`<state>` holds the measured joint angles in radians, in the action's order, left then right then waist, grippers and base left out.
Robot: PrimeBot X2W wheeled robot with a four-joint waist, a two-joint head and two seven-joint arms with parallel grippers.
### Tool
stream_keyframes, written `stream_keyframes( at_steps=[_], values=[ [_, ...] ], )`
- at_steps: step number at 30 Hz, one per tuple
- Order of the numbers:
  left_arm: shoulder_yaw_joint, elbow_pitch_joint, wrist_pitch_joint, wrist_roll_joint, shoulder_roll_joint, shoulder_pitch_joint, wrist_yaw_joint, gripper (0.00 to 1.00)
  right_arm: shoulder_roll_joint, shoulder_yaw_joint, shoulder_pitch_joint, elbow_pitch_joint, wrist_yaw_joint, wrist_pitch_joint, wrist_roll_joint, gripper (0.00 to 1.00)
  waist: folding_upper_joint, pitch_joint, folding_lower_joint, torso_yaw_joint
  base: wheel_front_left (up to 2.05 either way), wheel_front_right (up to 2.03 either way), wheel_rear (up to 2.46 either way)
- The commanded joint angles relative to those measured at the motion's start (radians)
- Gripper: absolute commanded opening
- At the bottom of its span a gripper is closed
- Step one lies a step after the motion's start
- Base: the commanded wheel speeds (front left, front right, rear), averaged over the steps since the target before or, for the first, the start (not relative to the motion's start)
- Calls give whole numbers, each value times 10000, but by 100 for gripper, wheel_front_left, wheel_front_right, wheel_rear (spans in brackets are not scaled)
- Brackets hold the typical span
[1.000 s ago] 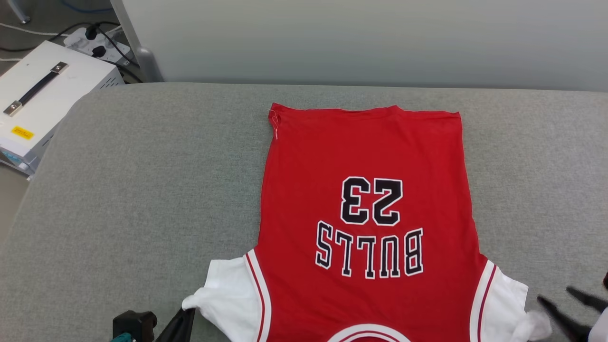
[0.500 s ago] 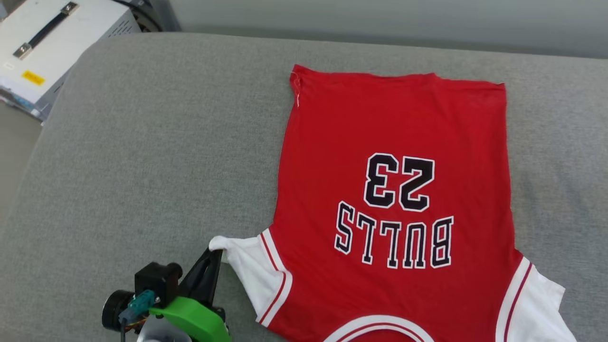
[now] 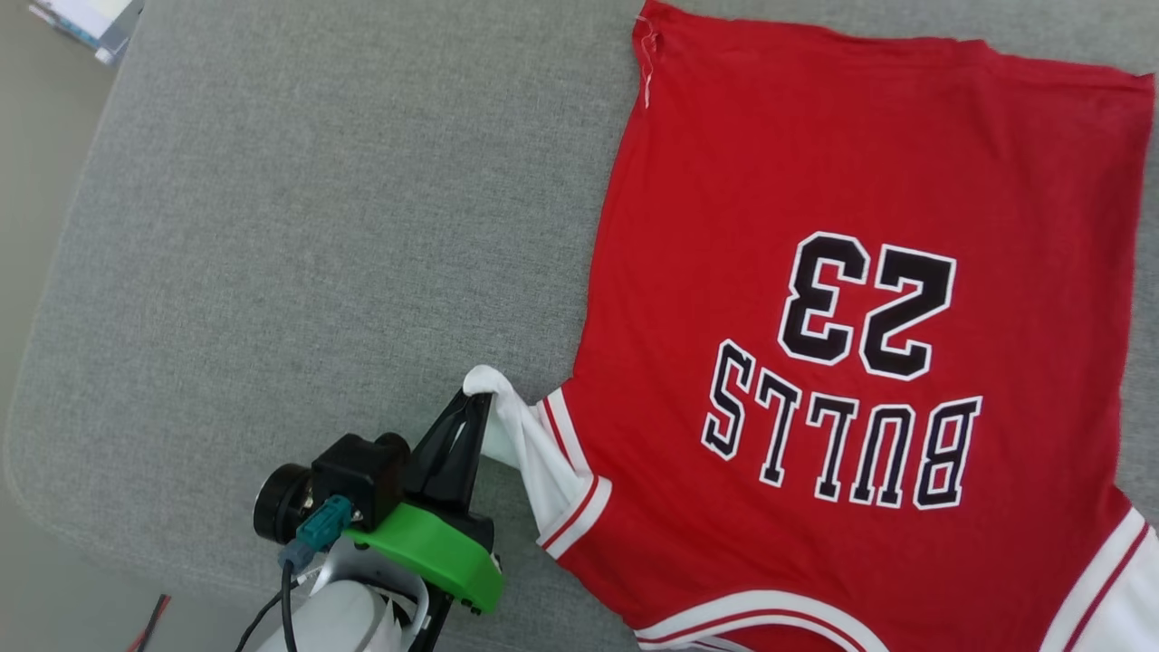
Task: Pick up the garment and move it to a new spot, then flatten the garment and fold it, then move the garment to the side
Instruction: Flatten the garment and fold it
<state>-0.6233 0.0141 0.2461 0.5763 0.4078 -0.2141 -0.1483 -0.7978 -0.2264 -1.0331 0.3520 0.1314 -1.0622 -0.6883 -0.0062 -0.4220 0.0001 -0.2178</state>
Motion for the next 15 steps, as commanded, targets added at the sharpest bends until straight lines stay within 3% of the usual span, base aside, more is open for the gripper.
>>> stream_keyframes(
  at_steps=[1, 9, 15],
  values=[
    [-22, -54, 68, -201, -84, -253, 52, 0, 124, -48, -257, 181, -7, -205, 121, 100, 62, -856, -1, -627, 0, 0, 0],
    [-112, -51, 118, -482, -432, -756, 239, 0, 409, -424, -499, 882, -7, -561, 337, 100, 62, -1585, -1, -995, 0, 0, 0],
    [-127, 144, 146, -684, -738, -972, 446, 0, 131, -949, 1137, 1342, -7, -355, -39, 100, 62, -1778, -1, -1184, 0, 0, 0]
  ],
)
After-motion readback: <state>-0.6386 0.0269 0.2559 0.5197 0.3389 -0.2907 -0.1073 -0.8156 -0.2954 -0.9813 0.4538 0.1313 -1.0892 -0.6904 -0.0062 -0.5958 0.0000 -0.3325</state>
